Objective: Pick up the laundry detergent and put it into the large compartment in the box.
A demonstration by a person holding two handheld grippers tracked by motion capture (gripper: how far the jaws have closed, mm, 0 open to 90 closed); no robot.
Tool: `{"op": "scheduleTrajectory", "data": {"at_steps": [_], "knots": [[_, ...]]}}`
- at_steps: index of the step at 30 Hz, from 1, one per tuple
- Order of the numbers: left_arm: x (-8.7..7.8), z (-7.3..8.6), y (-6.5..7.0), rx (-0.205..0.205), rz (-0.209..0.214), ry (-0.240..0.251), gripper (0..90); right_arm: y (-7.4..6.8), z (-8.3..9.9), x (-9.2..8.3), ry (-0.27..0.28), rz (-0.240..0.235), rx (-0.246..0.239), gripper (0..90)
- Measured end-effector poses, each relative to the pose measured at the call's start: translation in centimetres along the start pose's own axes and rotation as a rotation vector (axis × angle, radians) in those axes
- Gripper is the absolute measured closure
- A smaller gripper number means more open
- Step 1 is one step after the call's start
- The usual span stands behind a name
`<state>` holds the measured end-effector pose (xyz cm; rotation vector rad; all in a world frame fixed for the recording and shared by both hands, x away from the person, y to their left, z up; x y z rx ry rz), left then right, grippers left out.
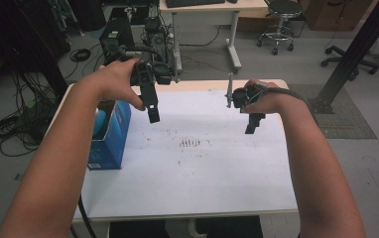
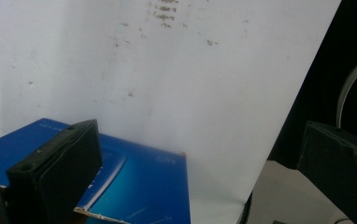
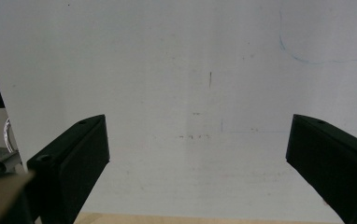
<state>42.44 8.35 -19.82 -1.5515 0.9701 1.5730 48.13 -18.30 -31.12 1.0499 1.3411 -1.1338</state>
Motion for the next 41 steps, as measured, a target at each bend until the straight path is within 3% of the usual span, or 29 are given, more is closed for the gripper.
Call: {"op": "scheduleTrajectory", "data": {"at_steps": [5, 41], "knots": [[0.38, -0.29, 0.18, 0.017, 0.006, -0.007, 0.2, 0.16, 0.14, 0.14, 0.001, -0.003, 0.001, 5.9], [0.38, -0.92, 0.78, 0.023, 0.019, 0.016, 0.2, -0.17, 0.37, -0.39, 0.004, 0.007, 0.003, 5.9]]}}
Point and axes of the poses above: each handheld gripper's, and its own axes: x roughly forward along the jaws, z roughly out of its underside, y roughly to its right, the point moved 1 cm from there along x, roughly forward along the jaws, and after that the axes turned 9 degrees about -x, right-handed, at the moved point
